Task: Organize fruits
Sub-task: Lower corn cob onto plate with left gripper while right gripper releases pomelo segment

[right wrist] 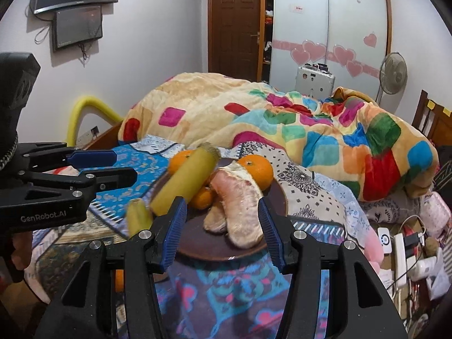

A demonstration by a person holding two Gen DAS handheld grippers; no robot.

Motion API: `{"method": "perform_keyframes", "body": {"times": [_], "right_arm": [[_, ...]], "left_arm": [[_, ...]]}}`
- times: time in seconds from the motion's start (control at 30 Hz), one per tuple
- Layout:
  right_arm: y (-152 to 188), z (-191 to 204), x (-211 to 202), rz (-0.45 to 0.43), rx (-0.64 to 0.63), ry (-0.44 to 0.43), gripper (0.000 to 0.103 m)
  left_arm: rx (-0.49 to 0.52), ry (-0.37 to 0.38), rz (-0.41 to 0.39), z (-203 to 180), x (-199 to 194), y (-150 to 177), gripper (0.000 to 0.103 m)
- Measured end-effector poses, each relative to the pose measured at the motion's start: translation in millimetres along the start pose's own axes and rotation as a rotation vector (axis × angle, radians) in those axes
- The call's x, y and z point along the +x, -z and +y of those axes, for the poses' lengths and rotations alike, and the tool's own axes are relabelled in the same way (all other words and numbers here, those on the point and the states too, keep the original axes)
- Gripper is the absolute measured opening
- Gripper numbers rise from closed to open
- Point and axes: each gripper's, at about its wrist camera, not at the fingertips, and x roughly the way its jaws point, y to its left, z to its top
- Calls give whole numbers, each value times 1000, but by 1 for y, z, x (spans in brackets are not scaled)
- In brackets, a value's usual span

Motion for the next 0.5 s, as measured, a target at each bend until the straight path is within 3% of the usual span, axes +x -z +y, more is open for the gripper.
{"method": "perform_keyframes", "body": {"times": [0.27,0.5], "right_arm": [[22,19,-15,-10,2,-48,57],[40,37,5,40,-31,-79,57]], "left_arm": [[-27,9,29,9,-20,32,50],[-16,-6,66,16,-16,63,50]]}}
